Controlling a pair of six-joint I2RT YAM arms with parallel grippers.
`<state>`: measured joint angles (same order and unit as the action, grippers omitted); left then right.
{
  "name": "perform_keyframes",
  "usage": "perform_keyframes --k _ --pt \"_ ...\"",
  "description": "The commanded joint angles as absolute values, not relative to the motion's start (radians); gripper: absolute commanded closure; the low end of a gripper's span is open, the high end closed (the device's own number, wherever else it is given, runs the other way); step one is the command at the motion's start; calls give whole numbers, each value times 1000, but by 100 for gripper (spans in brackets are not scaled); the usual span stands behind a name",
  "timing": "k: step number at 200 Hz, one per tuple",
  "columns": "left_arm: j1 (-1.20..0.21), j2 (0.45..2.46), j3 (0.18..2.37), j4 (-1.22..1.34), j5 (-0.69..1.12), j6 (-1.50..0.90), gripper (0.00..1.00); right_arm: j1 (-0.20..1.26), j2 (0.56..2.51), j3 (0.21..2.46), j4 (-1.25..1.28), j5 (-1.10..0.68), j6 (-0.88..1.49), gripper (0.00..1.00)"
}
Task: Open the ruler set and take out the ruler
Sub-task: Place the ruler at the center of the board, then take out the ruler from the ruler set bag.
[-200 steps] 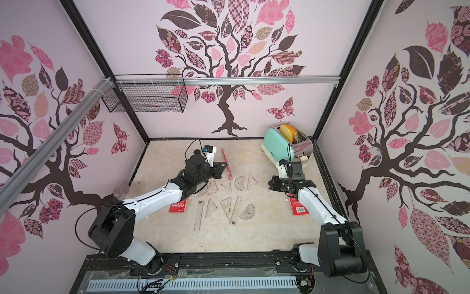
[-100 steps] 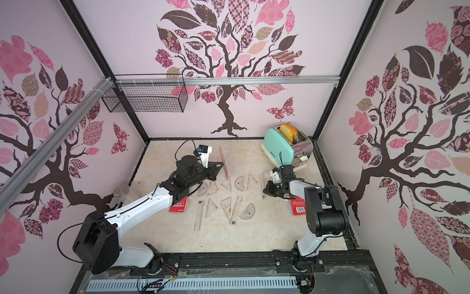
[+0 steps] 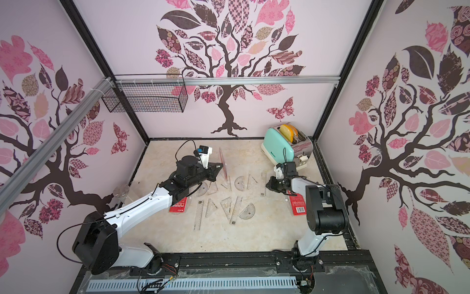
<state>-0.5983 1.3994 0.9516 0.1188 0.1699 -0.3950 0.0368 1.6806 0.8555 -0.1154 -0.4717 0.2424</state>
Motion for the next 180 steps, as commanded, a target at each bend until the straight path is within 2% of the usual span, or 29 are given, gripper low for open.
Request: perform_keyframes --k 1,27,45,69,90,126,180 --pt "-599 1382 946 119 176 -382 100 32 1649 888 -150 -453 237 81" --pt "-599 1389 963 97 179 -372 100 40 1542 873 -167 -477 235 83" --pt "-599 1405 982 73 189 -362 100 71 1430 861 -171 -510 243 90" --pt "-600 1424 990 71 198 -358 100 171 1285 867 -156 -519 273 100" --pt "-604 1435 995 72 203 -360 100 273 1214 885 -106 -534 316 100" --pt "-615 1445 1008 67 211 -359 100 402 1226 942 -49 -531 341 100" --pt "-646 1454 1040 48 215 -347 100 468 1309 995 16 -548 357 100"
